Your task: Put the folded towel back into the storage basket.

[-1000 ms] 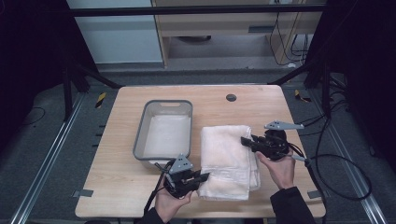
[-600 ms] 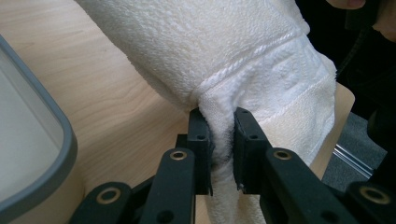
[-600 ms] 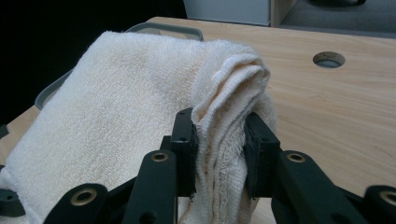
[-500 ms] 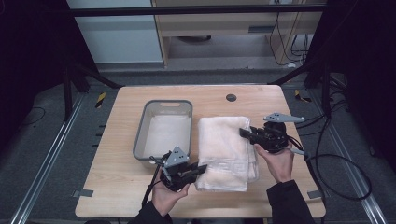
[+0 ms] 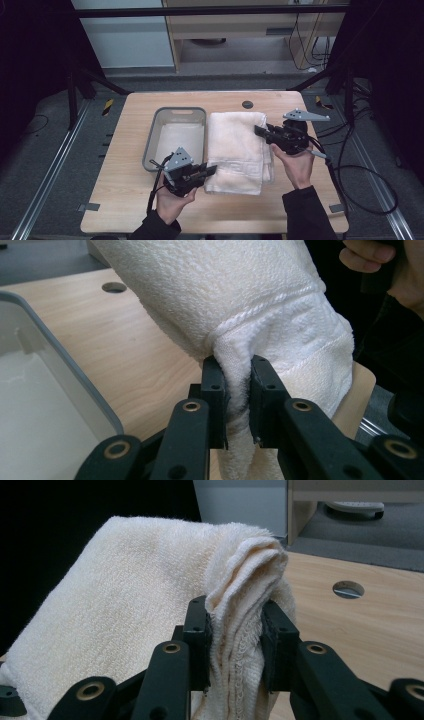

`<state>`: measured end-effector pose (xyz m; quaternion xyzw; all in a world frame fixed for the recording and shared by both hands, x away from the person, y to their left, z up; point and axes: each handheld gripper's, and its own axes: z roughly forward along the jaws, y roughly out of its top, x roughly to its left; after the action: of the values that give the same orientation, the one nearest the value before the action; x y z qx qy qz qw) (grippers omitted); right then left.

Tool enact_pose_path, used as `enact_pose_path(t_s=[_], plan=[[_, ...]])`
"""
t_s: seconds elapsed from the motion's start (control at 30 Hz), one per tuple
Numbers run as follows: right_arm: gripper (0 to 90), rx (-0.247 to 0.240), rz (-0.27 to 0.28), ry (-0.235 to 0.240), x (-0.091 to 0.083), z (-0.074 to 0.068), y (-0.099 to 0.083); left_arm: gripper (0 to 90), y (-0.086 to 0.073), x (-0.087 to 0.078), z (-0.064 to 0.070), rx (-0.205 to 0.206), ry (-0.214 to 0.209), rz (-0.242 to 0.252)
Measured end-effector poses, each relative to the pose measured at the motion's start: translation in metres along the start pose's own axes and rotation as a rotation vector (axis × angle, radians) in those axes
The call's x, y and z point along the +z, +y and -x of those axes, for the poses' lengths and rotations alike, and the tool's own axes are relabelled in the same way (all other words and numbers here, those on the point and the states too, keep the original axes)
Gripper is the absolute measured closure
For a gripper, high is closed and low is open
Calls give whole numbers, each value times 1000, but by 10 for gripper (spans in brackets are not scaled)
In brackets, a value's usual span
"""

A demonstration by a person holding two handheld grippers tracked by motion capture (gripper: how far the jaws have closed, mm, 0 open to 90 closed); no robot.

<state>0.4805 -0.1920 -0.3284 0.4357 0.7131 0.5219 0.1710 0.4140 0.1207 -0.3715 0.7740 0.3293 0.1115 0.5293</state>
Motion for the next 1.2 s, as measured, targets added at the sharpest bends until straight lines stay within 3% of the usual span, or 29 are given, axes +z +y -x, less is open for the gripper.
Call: enact_pose_path(t_s=[0.43,1.2], plan=[[698,-29,42,0,4,-17,23,789,10,-17,-12,-20,33,59],[699,-63,67,13,25,-43,54,791,19,-46,-32,-60,85,140]])
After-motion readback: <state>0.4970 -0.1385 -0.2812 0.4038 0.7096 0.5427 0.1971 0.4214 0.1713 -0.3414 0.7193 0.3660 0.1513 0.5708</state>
